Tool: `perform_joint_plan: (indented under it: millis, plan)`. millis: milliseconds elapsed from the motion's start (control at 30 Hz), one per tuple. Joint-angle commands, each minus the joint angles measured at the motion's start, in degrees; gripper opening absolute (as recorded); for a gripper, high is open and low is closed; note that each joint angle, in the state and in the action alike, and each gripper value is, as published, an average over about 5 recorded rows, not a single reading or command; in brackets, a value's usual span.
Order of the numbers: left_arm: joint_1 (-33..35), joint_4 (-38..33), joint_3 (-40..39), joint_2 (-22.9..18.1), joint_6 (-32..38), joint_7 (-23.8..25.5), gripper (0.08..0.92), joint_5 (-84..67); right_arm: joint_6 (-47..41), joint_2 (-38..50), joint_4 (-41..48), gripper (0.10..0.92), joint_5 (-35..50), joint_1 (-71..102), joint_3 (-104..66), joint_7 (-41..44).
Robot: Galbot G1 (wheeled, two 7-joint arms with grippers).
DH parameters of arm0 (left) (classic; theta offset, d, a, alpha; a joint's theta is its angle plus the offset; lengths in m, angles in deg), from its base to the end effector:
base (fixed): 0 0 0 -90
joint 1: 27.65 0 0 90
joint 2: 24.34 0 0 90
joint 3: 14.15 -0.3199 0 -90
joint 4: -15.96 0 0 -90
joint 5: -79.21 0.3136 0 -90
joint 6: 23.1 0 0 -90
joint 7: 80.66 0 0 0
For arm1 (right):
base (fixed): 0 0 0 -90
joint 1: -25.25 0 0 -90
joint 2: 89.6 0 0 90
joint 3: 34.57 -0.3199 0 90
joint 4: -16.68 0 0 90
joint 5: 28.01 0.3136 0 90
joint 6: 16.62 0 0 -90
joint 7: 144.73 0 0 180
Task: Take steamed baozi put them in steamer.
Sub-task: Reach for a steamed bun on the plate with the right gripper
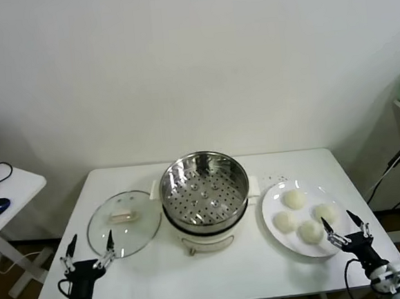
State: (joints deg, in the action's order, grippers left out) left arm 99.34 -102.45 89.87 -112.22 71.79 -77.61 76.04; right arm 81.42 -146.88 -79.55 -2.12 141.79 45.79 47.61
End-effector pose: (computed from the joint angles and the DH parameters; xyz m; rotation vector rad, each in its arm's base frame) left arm 0.1126 0.0731 -0.2953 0.2032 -3.0727 -0.1766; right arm 0.1801 -0.1984 -0.3272 0.2435 -2.9646 0.1992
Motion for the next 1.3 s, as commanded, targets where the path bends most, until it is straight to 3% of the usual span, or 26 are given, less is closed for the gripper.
perform_joint_plan:
  millis: [33, 200, 400, 600, 767, 1033, 1300]
  plan:
    - [-0.12, 0.14, 0.01, 0.15, 0.2, -0.07, 0.823, 0.55, -1.21, 0.33, -0.28, 0.823, -1.56, -2.14, -0.26, 0.06]
    - [0.16, 0.14, -0.67, 0.51, 1.11, -0.38, 0.823, 1.92, -7.63, 7.35, -0.14, 0.823, -3.96, -10.65, 2.11, 3.52]
    - [1.02, 0.24, -1.69, 0.88, 1.68, -1.19, 0.823, 2.38, -14.48, 20.84, 5.04, 0.823, -6.32, -23.98, 10.15, 14.55]
    - [0.68, 0.21, -1.62, 1.61, 1.59, -1.33, 0.823, 2.11, -15.02, 29.73, 14.58, 0.823, -8.02, -44.3, 29.0, 24.09]
    - [0.33, 0.41, -1.8, 1.83, 1.3, -1.49, 0.823, 2.24, -14.56, 34.49, 22.6, 0.823, -10.85, -68.87, 55.87, 40.09]
    - [-0.23, 1.1, -1.94, 2.08, 0.84, -2.28, 0.823, 2.29, -9.27, 30.96, 27.6, 0.823, -23.03, -95.5, 83.95, 56.26]
    - [-0.72, 0.86, -1.44, 2.26, 0.19, -2.85, 0.823, 2.03, -2.7, 18.5, 39.59, 0.823, -33.82, -105.08, 96.06, 60.19]
